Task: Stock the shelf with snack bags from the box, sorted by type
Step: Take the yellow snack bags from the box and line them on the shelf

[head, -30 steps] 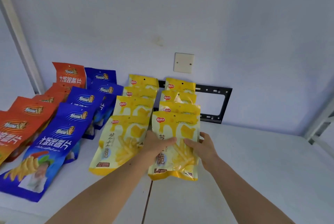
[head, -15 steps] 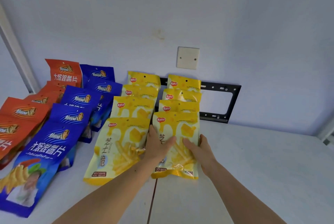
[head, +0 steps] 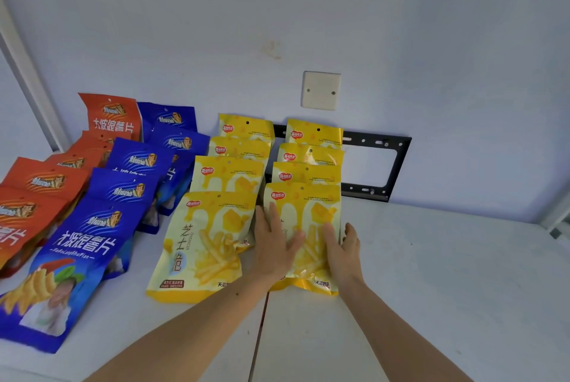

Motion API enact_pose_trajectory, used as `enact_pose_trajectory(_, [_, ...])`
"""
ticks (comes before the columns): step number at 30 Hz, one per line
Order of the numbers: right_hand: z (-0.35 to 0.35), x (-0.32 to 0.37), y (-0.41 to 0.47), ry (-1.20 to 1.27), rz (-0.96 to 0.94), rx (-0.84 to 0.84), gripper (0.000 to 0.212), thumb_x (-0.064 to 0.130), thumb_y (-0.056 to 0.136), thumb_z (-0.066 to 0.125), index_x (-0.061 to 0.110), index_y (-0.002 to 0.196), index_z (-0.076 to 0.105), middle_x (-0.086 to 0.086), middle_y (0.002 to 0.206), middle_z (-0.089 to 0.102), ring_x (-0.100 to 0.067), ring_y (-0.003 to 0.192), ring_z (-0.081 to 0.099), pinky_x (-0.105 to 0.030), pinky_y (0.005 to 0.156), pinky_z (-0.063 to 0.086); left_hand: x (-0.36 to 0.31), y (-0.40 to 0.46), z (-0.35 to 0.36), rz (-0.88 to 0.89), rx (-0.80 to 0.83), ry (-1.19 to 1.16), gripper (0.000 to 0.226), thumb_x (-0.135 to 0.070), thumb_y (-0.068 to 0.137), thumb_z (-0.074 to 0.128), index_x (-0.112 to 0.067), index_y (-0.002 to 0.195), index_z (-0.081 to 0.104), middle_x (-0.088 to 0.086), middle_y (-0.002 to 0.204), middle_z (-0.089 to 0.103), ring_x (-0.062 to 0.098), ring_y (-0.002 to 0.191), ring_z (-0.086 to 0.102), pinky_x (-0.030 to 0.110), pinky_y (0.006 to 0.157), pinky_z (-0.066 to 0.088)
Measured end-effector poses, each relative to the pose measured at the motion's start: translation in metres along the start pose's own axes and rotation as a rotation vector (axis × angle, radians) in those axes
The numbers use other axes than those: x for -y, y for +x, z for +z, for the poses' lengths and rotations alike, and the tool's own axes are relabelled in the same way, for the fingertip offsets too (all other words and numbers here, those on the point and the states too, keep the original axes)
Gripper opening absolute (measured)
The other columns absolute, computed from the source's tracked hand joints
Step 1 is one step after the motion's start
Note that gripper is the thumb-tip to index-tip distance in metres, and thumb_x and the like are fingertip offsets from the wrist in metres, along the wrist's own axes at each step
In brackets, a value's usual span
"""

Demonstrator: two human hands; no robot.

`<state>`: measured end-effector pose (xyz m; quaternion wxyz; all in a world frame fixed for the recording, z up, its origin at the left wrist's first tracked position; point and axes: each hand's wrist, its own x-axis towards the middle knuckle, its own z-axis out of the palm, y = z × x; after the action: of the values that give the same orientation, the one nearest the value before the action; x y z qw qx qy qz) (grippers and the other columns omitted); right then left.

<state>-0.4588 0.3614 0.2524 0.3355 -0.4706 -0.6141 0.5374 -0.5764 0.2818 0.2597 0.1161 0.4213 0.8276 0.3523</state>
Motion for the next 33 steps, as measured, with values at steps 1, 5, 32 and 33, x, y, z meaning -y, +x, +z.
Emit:
enact_pose_trajectory(1, [0.001,0.000,-0.002,0.007,0.004,-0.009,0.079,0.061,0.093,0.045,0.022,0.154,0.015,-0.001,0.158,0.019,-0.023,0.145,0.025,-0.049,0.116,0.029,0.001,-0.003,0.002,0.026,-0.008,0.030,0.090,-0.069,0.090,0.024,-0.019,0.151,-0.019,0.011,0.158,-0.027,0.026,0.147,-0.021,0.042,0.119,-0.001])
enact_pose_trajectory(5, [-0.003,-0.001,-0.007,-0.003,0.003,-0.027,0.089,0.070,0.081,0.038,0.021,0.153,0.019,-0.003,0.156,0.024,-0.024,0.143,0.029,-0.050,0.116,0.029,0.011,-0.011,0.017,0.183,-0.072,0.256,0.094,-0.080,0.073,-0.018,-0.023,0.148,-0.016,0.004,0.156,-0.027,0.025,0.144,-0.026,0.045,0.117,-0.011])
enact_pose_trajectory(32, [-0.140,-0.039,-0.126,-0.561,-0.220,-0.350,0.037,0.021,0.093,0.059,0.018,0.128,0.047,0.004,0.114,0.059,-0.014,0.100,0.058,-0.037,0.083,0.050,-0.056,-0.094,0.015,0.657,0.098,0.585,0.062,-0.044,0.103,0.027,-0.018,0.155,0.007,0.001,0.163,-0.005,0.024,0.149,-0.010,0.048,0.119,-0.007])
enact_pose_trajectory(33, [-0.147,-0.042,-0.140,-0.572,-0.218,-0.381,0.037,0.020,0.093,0.059,0.017,0.128,0.047,0.003,0.115,0.060,-0.015,0.100,0.059,-0.037,0.082,0.051,-0.061,-0.105,0.020,0.683,0.124,0.565,0.061,-0.043,0.103,0.028,-0.017,0.155,0.010,0.001,0.163,-0.002,0.024,0.150,-0.007,0.049,0.119,-0.004])
